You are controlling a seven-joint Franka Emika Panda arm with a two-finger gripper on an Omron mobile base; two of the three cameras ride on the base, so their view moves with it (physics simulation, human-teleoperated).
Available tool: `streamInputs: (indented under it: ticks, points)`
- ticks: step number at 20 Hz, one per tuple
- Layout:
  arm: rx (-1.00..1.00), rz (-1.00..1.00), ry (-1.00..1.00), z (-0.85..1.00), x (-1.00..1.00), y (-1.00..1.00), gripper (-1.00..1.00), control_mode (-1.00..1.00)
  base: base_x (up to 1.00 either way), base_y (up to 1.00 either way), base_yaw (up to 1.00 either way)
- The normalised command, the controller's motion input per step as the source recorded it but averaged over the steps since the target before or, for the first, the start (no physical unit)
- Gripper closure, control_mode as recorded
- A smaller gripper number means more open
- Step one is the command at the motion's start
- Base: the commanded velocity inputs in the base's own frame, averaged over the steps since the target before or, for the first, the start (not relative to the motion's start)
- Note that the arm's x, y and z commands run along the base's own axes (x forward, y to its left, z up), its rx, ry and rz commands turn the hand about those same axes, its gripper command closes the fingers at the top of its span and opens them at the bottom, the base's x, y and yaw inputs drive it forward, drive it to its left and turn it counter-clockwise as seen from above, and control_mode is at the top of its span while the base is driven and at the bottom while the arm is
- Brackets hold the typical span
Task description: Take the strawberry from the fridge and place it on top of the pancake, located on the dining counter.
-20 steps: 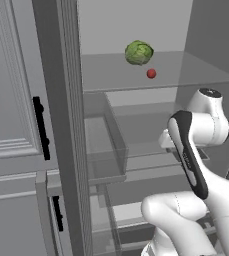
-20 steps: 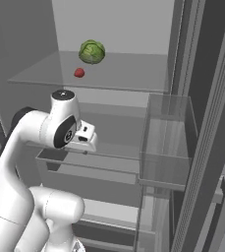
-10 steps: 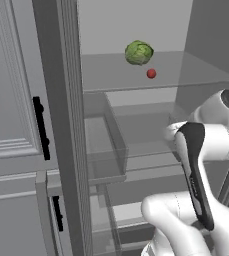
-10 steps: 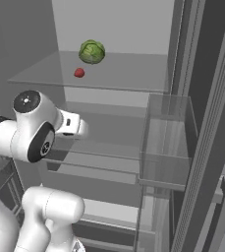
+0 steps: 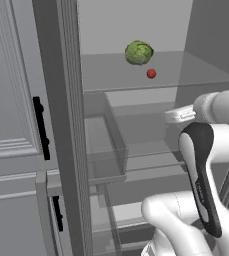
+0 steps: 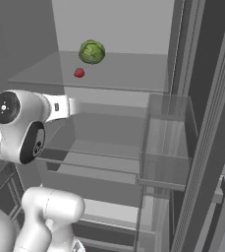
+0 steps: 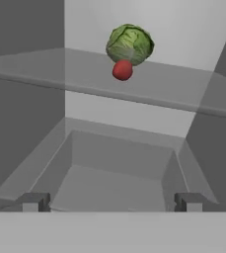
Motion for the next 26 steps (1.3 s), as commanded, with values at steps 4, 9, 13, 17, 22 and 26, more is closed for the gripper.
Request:
streamInputs:
  ticks: [4,9,13,17,22,26]
  points:
    - [0.03,0.0,-0.01,0.74,0.16,0.07,-1.0,-1.0,0.0,0.0,0.0]
    - [0.11,-0.02,0.07,0.23,0.53,0.0,-1.0,-1.0,0.0,0.0,0.0]
    - [0.15,-0.09,0.0,0.04,0.84,0.25,-1.0,-1.0,0.0,0.0,0.0]
    - [0.09,-0.14,-0.01,0.12,0.74,0.02,-1.0,-1.0,0.0,0.0,0.0]
    - [0.0,-0.04,0.13,0.0,0.98,0.0,-1.0,-1.0,0.0,0.0,0.0]
    - [0.0,0.0,0.13,0.0,0.91,0.01,-1.0,-1.0,0.0,0.0,0.0]
